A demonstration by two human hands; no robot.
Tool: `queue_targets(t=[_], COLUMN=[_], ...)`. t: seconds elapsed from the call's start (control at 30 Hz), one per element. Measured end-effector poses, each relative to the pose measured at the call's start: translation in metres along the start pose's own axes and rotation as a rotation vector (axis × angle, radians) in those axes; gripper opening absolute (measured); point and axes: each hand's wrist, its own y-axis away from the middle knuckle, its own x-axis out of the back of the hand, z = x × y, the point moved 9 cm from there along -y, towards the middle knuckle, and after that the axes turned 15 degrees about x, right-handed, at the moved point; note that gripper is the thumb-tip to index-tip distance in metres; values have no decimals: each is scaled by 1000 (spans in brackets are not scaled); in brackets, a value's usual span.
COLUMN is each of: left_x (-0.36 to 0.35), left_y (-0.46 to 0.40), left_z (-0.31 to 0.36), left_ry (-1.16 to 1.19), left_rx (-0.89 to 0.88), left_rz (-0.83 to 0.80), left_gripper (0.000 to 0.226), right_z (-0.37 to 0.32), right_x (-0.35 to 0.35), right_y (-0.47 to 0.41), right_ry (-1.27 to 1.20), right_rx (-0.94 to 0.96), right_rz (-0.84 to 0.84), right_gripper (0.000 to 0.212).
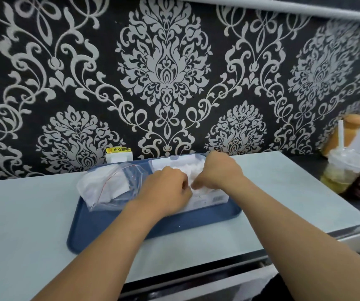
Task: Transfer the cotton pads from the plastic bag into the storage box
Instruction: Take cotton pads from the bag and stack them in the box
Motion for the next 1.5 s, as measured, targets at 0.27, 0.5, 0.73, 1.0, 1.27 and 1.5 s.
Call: queue_targets(t=[0.27,0.5,0.73,1.0,1.27,1.5], left_x=[-17,-23,-23,-24,-28,-19], left_y=[0,4,2,2,4,5], left_z=[-1,-3,-5,-6,-6,-8], left_ry=[-51,25,50,57,88,167], left_rx=[17,12,7,16,2,7], left_rz=[-82,-90,-88,-76,-38,-28], left_gripper=[33,35,34,32,34,31], right_z=[15,28,24,28,25,-25], right_x=[6,-17,6,-43,-45,27], right_y=[3,0,-3,-12,-11,13], right_ry=[275,-114,-341,-36,-17,-70], right_rx=[-55,-59,45,6,55,454], right_rz=[0,85,269,-127,-95,360], right_gripper=[30,77,81,101,105,38])
